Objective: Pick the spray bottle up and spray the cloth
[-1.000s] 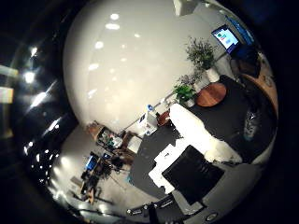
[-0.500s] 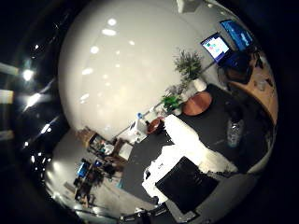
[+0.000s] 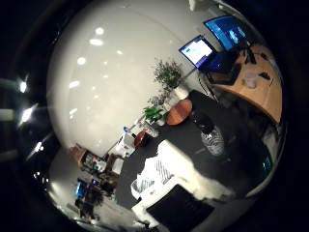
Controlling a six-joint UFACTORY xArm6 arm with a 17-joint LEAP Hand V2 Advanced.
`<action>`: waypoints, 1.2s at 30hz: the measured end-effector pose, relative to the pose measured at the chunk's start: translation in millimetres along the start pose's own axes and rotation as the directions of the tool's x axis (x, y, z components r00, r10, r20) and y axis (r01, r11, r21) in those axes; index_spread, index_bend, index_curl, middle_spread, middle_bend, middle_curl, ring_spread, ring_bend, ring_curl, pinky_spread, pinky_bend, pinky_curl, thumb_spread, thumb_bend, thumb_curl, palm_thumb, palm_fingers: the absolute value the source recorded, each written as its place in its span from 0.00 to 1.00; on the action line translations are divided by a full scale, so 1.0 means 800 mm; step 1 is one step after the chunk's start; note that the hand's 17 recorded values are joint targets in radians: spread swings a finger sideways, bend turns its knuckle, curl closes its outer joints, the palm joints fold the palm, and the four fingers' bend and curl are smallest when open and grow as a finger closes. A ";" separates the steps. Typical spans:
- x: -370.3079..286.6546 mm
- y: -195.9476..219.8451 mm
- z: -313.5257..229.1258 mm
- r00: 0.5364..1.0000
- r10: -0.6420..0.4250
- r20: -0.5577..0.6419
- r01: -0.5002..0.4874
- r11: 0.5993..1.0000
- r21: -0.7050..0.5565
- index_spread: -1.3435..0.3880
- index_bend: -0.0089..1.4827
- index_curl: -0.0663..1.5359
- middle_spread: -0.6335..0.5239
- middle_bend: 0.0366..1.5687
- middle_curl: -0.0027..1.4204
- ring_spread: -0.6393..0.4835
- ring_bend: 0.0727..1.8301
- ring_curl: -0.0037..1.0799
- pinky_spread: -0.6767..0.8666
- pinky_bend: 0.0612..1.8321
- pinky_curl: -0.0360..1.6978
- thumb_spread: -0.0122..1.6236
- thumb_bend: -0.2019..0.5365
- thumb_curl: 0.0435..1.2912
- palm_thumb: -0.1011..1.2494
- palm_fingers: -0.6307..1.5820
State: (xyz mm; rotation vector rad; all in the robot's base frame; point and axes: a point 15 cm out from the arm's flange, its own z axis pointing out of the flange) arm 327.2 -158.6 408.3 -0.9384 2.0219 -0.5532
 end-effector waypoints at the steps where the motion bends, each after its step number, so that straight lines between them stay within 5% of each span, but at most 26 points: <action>1: 0.004 0.005 0.007 1.000 0.018 0.012 -0.018 1.000 -0.002 0.72 0.11 0.23 0.76 0.10 0.23 0.86 0.30 0.14 0.81 0.65 0.04 0.64 0.23 0.29 0.43 0.35; 9: 0.024 0.026 0.051 0.991 0.096 0.097 -0.095 0.995 -0.014 0.74 0.12 0.22 0.77 0.11 0.23 0.86 0.29 0.16 0.81 0.64 0.05 0.64 0.23 0.25 0.37 0.34; 18: 0.063 0.035 0.085 0.987 0.152 0.057 -0.149 0.987 -0.055 0.76 0.11 0.22 0.78 0.11 0.24 0.87 0.28 0.17 0.82 0.63 0.06 0.63 0.23 0.23 0.32 0.33; 36: 0.099 -0.030 0.115 0.984 0.172 0.054 -0.171 0.985 -0.020 0.75 0.12 0.23 0.77 0.11 0.24 0.85 0.24 0.19 0.79 0.53 0.08 0.62 0.23 0.21 0.29 0.33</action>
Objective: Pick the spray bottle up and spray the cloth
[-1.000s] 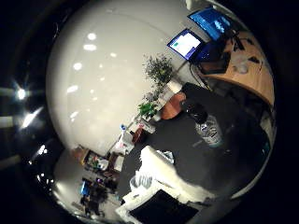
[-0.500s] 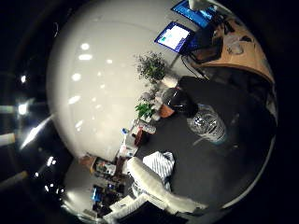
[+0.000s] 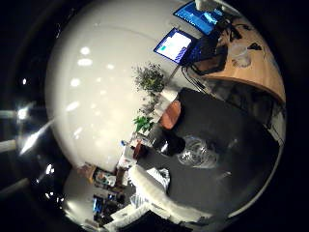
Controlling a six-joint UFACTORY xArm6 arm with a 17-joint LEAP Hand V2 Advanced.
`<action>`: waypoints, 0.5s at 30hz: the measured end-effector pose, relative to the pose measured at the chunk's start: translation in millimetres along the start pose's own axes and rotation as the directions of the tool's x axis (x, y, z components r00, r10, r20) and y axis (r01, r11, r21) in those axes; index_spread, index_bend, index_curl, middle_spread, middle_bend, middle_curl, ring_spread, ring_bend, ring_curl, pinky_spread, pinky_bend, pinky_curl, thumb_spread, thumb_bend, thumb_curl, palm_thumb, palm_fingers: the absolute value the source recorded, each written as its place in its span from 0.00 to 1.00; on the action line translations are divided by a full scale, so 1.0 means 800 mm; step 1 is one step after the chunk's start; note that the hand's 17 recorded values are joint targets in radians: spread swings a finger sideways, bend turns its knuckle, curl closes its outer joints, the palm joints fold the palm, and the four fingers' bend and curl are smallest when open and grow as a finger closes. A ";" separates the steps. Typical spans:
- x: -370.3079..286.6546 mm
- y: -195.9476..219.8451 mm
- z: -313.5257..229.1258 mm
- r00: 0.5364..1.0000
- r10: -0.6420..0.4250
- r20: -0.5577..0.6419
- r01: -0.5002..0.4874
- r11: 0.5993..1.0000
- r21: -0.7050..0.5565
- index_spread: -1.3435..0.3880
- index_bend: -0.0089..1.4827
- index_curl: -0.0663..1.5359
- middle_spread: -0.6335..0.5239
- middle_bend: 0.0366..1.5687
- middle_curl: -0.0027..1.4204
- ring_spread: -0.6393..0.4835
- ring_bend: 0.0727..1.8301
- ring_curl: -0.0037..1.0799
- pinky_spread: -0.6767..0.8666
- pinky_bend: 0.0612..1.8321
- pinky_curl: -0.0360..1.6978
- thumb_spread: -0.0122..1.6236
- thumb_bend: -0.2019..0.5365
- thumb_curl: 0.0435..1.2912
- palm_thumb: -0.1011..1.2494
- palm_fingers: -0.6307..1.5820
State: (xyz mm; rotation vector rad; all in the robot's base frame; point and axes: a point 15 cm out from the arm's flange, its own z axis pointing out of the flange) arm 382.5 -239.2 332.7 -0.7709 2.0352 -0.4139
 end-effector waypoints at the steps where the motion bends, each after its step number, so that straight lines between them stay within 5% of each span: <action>1: 0.000 0.001 0.005 1.000 0.000 0.009 0.000 1.000 -0.003 0.75 0.12 0.23 0.77 0.11 0.24 0.85 0.24 0.19 0.79 0.53 0.08 0.62 0.23 0.21 0.29 0.33; 15: -0.055 0.062 0.063 0.975 -0.035 0.221 0.048 0.997 -0.055 0.76 0.12 0.23 0.76 0.11 0.24 0.84 0.22 0.20 0.78 0.49 0.09 0.63 0.24 0.20 0.24 0.32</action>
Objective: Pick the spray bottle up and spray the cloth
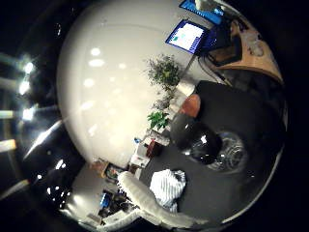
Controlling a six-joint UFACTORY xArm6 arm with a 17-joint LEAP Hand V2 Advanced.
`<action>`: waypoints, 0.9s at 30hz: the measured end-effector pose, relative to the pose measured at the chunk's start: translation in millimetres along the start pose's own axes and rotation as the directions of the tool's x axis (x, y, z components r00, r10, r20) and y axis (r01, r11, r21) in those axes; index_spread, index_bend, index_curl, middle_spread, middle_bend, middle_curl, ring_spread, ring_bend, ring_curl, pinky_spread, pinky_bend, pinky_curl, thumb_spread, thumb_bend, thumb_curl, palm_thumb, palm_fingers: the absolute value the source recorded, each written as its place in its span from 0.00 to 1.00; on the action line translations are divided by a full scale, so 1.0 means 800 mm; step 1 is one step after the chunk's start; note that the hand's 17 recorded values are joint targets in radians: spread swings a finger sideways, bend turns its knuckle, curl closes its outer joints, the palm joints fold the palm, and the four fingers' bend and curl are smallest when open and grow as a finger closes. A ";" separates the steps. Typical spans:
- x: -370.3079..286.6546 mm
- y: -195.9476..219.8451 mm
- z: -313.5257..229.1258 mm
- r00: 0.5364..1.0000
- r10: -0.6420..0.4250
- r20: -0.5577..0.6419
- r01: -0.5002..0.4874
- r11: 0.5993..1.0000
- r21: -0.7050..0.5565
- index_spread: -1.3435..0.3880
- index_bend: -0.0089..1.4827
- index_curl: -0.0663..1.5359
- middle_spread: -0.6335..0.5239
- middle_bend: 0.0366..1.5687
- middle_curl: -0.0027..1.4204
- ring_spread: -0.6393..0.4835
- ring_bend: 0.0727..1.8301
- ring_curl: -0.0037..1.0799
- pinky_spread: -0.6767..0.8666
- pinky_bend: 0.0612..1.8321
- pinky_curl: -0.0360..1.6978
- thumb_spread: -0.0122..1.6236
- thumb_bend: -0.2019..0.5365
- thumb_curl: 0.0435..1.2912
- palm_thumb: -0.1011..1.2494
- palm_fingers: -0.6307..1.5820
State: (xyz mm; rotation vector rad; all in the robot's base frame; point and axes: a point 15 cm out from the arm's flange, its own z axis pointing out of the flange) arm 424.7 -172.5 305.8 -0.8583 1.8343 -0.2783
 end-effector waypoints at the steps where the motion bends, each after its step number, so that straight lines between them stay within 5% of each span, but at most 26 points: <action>1: -0.002 0.004 0.003 1.000 -0.005 0.004 0.005 1.000 -0.008 0.76 0.11 0.23 0.76 0.11 0.24 0.84 0.22 0.20 0.78 0.49 0.09 0.63 0.24 0.20 0.24 0.32; 27: 0.039 0.017 0.052 0.999 0.043 -0.008 -0.044 0.997 -0.066 0.75 0.11 0.22 0.76 0.10 0.23 0.83 0.20 0.22 0.78 0.47 0.12 0.63 0.24 0.20 0.23 0.33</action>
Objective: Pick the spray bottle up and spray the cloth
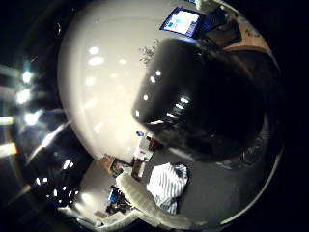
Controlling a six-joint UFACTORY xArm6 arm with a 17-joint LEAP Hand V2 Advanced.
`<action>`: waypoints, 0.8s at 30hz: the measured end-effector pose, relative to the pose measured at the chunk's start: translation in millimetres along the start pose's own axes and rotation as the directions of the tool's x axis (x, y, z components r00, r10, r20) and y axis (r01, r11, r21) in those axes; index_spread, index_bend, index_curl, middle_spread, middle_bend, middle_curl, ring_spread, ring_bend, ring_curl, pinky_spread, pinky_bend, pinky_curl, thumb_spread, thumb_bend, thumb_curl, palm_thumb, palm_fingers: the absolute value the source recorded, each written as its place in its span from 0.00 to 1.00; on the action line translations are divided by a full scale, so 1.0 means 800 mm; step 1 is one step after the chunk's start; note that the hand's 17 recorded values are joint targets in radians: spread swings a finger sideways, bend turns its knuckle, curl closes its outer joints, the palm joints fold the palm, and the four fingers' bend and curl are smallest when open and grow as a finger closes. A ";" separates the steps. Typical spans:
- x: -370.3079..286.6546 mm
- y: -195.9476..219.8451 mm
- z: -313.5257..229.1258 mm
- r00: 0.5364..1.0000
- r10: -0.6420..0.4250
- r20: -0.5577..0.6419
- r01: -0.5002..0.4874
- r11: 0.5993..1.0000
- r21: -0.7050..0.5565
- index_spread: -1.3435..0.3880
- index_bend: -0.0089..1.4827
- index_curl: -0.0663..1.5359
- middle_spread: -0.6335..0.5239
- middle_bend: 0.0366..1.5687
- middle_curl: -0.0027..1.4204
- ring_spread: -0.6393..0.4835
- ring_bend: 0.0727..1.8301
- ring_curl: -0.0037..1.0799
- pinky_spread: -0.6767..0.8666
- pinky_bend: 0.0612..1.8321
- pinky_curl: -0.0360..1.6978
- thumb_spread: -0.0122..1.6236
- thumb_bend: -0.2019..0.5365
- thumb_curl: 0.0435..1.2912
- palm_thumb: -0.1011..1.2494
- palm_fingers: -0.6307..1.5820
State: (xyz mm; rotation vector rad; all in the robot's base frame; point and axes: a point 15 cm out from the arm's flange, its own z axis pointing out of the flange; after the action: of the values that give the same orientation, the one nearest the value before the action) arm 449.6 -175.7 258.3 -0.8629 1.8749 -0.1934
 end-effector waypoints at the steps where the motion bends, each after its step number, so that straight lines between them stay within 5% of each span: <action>1: -0.004 -0.004 0.002 1.000 -0.003 0.005 0.003 1.000 0.002 0.75 0.11 0.22 0.76 0.10 0.23 0.83 0.20 0.22 0.78 0.47 0.12 0.64 0.24 0.20 0.23 0.33; 14: -0.038 -0.011 0.027 0.998 -0.024 0.051 0.024 1.000 -0.013 0.74 0.11 0.22 0.74 0.11 0.23 0.82 0.22 0.22 0.78 0.47 0.13 0.63 0.24 0.20 0.24 0.36; 18: -0.041 -0.002 0.042 0.998 -0.002 0.064 0.004 1.000 -0.028 0.70 0.10 0.20 0.67 0.16 0.25 0.71 0.32 0.25 0.76 0.49 0.12 0.63 0.24 0.20 0.25 0.44; 24: -0.039 0.012 0.058 0.997 0.023 0.070 -0.020 0.998 -0.054 0.64 0.11 0.19 0.45 0.26 0.29 0.41 0.46 0.30 0.56 0.57 0.11 0.64 0.25 0.21 0.29 0.51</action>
State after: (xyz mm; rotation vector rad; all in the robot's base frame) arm 491.4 -137.7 255.2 -0.8742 1.8294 -0.0990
